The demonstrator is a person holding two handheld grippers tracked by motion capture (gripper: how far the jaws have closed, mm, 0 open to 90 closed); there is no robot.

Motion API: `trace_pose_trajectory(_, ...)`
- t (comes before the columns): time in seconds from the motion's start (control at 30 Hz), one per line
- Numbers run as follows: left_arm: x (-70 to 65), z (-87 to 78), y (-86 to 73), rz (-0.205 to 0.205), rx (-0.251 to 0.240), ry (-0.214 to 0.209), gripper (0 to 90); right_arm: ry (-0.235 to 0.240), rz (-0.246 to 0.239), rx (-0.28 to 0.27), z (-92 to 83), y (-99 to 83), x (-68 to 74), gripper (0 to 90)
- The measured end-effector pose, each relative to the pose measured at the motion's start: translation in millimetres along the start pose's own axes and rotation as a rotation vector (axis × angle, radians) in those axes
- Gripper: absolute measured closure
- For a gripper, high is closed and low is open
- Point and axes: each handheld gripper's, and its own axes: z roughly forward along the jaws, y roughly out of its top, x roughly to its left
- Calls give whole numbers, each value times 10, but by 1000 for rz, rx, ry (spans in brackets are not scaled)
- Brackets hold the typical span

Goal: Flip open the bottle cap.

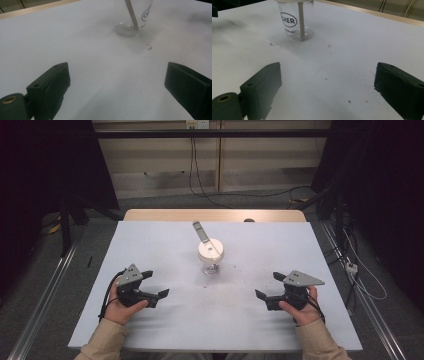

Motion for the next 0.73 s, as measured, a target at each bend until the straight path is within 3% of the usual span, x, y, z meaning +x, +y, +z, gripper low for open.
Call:
trace_pose_trajectory(0.33,42,-84,-84,-2,18,15,60,-20,6,9,-105,-107,-28,74)
trace_pose_trajectory(0.63,55,-104,-114,-20,14,22,60,-25,3,24,-100,-152,-39,76)
trace_pose_trajectory(0.73,68,-98,-118,-5,25,30,61,-27,-5,31,-94,-155,-35,76)
